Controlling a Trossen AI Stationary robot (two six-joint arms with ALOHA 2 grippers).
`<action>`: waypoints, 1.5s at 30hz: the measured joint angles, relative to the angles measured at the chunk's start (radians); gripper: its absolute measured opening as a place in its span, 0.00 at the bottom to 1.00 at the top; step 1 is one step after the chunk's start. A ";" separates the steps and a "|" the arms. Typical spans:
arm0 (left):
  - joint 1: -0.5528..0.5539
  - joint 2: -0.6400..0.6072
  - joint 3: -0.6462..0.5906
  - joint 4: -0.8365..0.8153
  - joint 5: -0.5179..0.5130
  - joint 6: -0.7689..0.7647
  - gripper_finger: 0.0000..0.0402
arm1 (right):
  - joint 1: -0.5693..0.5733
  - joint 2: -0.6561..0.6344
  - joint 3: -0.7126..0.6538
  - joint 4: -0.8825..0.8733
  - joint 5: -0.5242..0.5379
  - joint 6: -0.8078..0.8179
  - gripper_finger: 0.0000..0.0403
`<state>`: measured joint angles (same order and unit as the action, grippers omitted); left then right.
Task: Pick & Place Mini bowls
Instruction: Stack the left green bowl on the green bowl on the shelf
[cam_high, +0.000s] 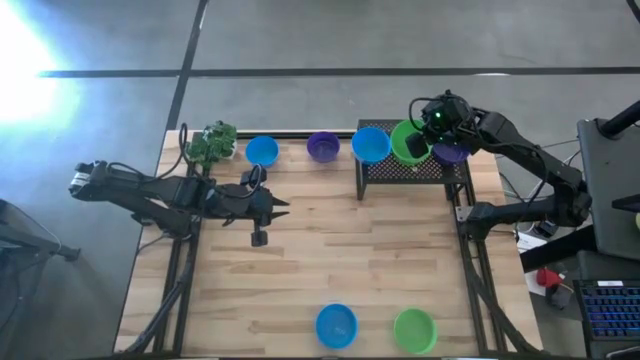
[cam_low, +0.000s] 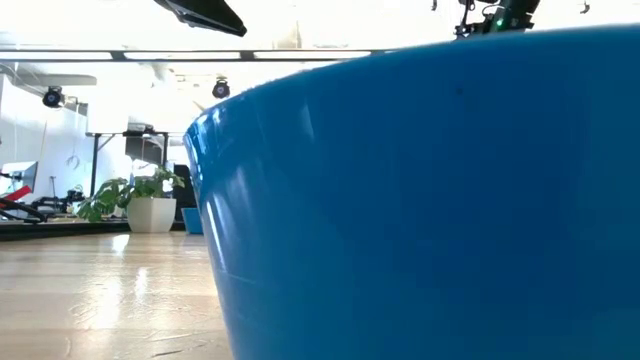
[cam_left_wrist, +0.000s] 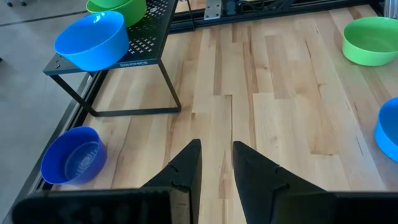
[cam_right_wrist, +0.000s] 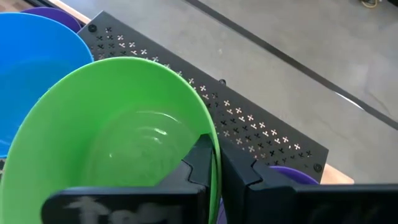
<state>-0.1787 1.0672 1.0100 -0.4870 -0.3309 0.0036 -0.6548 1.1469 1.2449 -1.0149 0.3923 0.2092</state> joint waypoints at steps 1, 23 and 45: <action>0.000 0.000 0.000 0.000 0.000 0.000 0.21 | 0.000 0.000 0.000 0.000 0.000 0.000 0.05; 0.000 0.000 0.000 0.000 0.000 -0.030 0.21 | 0.000 -0.002 0.038 -0.062 0.002 -0.022 0.29; -0.001 0.000 0.000 0.000 0.000 -0.030 0.21 | 0.000 0.000 -0.018 -0.086 0.080 -0.003 0.18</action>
<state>-0.1798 1.0672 1.0096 -0.4866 -0.3309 -0.0265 -0.6551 1.1469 1.2272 -1.1011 0.4725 0.2062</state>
